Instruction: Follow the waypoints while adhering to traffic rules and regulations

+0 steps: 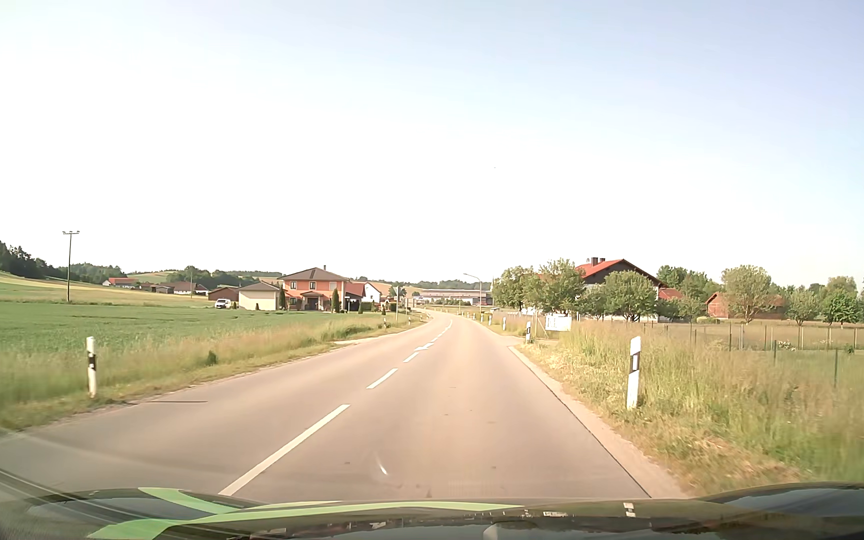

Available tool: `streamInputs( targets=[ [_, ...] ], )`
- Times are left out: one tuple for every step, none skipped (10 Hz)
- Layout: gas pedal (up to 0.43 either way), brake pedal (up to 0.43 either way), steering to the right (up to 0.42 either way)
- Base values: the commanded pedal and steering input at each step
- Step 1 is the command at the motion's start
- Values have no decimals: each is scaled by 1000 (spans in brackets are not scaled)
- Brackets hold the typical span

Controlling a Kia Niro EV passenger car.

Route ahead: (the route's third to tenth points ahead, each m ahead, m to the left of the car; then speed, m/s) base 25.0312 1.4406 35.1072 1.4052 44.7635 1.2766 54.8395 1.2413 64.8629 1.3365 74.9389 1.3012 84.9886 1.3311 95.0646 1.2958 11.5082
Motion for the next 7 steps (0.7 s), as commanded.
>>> streamInputs(
  targets=[
    [228, 0, 29],
    [228, 0, 24],
    [228, 0, 15],
    [228, 0, 3],
    [228, 0, 0],
    [228, 0, -2],
    [228, 0, -2]
  ],
)
